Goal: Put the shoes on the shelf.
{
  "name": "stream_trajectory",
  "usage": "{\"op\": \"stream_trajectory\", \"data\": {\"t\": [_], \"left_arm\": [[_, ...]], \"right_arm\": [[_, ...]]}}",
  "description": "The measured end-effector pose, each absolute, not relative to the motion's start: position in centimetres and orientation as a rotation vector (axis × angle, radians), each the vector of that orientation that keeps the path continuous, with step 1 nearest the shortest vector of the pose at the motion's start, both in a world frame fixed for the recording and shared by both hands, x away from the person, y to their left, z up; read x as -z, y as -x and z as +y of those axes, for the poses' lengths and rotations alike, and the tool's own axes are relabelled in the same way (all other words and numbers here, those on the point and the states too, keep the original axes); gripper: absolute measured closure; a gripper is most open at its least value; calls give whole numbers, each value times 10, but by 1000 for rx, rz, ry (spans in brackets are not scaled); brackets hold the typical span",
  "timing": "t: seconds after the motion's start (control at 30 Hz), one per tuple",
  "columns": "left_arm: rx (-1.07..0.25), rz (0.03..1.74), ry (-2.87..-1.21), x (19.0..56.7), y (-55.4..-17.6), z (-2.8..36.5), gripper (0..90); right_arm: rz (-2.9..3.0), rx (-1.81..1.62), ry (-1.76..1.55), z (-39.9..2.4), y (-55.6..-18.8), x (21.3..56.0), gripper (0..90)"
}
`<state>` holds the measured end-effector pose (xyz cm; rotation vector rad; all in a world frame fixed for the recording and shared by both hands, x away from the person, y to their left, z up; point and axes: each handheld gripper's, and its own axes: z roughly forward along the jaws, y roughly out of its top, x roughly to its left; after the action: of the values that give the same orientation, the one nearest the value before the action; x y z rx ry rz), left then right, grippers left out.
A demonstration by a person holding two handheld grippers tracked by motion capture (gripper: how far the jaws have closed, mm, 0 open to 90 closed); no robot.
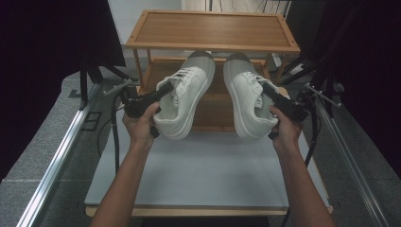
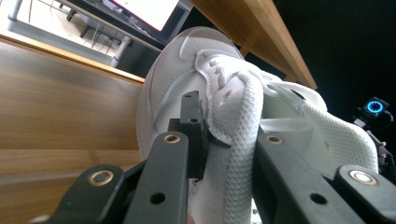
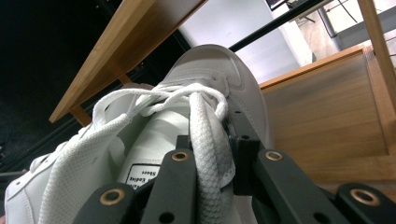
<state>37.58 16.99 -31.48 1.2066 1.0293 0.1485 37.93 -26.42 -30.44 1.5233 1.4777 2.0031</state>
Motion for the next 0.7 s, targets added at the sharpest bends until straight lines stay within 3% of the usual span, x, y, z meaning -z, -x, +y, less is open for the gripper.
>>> {"op": "stream_trajectory", "data": {"t": [0.7], "left_arm": [[-205,1154,-1139,308,-418,153,794]], "right_arm": [[1423,-1899,-1600,-229,-422,292,817]]}}
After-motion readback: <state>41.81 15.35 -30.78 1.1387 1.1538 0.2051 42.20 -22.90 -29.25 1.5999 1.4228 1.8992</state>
